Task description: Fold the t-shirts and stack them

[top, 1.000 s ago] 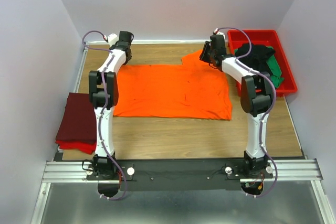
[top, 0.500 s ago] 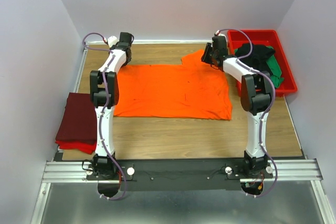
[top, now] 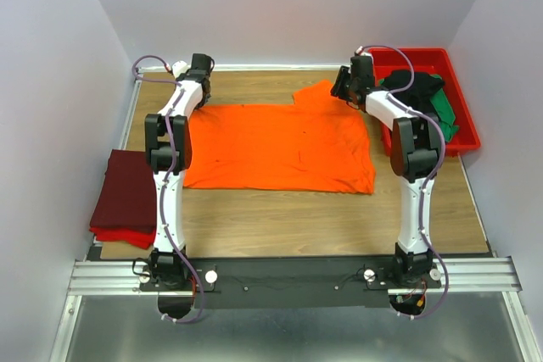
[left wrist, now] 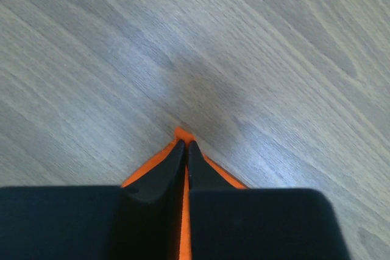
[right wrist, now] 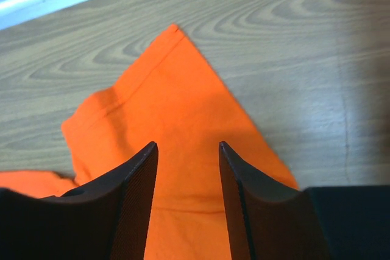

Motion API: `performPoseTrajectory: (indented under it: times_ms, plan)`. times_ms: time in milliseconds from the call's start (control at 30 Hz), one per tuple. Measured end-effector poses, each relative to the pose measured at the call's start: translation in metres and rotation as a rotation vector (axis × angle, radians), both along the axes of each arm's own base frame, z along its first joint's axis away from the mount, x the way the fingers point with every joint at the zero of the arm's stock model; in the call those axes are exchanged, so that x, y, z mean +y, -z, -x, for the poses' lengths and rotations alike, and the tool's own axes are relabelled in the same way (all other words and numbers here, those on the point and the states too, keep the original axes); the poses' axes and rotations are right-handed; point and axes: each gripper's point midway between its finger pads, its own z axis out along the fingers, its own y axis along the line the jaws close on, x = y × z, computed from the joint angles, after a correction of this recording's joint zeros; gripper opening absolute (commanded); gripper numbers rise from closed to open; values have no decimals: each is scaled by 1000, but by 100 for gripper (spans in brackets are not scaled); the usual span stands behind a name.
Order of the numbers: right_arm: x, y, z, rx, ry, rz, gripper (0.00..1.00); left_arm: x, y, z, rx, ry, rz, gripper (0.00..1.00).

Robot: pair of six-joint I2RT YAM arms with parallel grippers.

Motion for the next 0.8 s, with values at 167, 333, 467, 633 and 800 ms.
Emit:
performPoseTrajectory:
  times_ms: [167, 333, 467, 633, 800]
  plan:
    - [-11, 1, -18, -21, 21, -4, 54, 0, 0, 0, 0, 4, 7, 0]
    - [-18, 15, -34, -21, 35, -4, 54, 0, 0, -1, 0, 13, 11, 0]
    - [-21, 27, -39, -9, 43, -3, 53, -1, 0, -3, -3, 25, 12, 0]
    - [-24, 37, -35, 25, 72, -5, 52, -2, -1, -5, -8, 35, 15, 0]
    - [-26, 41, -32, 35, 91, -13, 50, -4, -1, -7, -17, 52, 19, 0]
